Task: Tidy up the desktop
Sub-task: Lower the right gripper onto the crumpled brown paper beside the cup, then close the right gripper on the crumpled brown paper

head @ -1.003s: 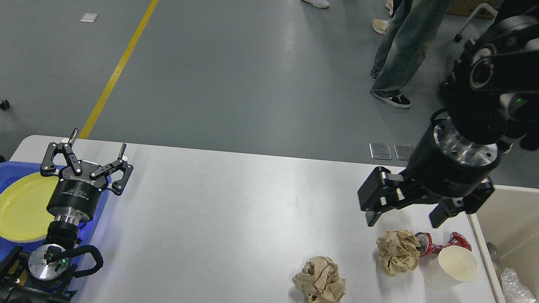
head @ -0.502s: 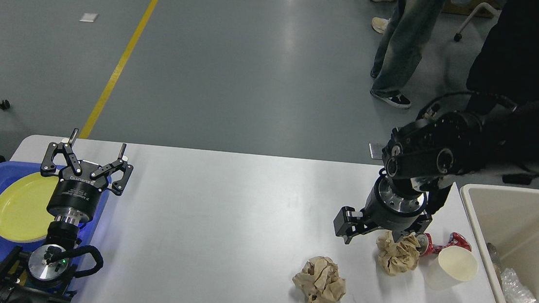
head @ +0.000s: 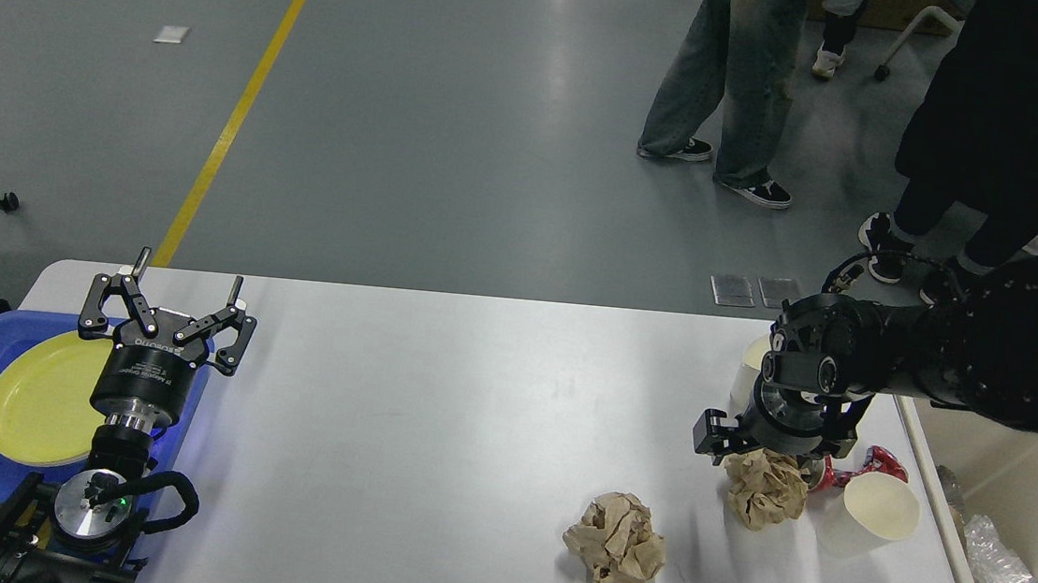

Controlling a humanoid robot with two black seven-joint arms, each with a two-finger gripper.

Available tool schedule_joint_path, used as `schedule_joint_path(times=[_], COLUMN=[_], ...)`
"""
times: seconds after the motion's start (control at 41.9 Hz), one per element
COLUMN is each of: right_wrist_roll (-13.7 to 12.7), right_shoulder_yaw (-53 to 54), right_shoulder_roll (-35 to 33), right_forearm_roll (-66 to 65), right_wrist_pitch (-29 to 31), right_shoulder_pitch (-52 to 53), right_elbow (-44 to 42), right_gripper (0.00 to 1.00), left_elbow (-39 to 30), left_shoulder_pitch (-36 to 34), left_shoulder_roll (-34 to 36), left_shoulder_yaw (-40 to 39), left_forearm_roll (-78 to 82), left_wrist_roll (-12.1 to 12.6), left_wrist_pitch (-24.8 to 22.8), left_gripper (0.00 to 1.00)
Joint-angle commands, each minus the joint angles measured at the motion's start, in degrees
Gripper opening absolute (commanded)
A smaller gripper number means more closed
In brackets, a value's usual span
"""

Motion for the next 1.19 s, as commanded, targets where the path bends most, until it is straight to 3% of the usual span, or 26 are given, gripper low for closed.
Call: schedule_joint_path(times=[0.0,0.263,0.74,0.932,0.979,1.075,1.17], right_wrist_roll=[0.0,0.0,0.0,0.0,0.0,-0.1,-0.1], right_shoulder_yaw=[0.1,1.1,1.0,1.2,1.2,1.3,1.4], right_shoulder_roll=[0.0,-0.1,-0.1,0.1,0.2,0.2,0.2], right_forearm_roll=[0.2,1.0,1.0,1.1,1.1,1.1,1.9], right_wrist_pitch=[-1.1,-2.0,-13.1,-14.4,-14.3,-14.3,-14.0], right_shoulder_pitch=[-4.4,-8.8,-13.6,-14.2,-14.0,-14.0,-13.9], right_elbow=[-4.2,-8.3,-8.4,-8.3,-8.1,-8.0,-7.6], right_gripper=[1.0,1.0,1.0,0.98,0.95,0.79,0.48], left_elbow=[0.0,0.0,0.0,0.0,0.0,0.0,0.0], left_shoulder_pitch=[0.0,0.0,0.0,0.0,0.0,0.0,0.0], left_shoulder_roll=[0.0,0.0,0.0,0.0,0.1,0.0,0.0], left_shoulder_yaw=[0.0,0.0,0.0,0.0,0.0,0.0,0.0], left_forearm_roll=[0.0,0.0,0.0,0.0,0.0,0.0,0.0], left_wrist_roll=[0.0,0.0,0.0,0.0,0.0,0.0,0.0], left_wrist_pitch=[0.0,0.0,0.0,0.0,0.0,0.0,0.0], left_gripper=[0.96,0.96,0.96,0.96,0.96,0.96,0.96])
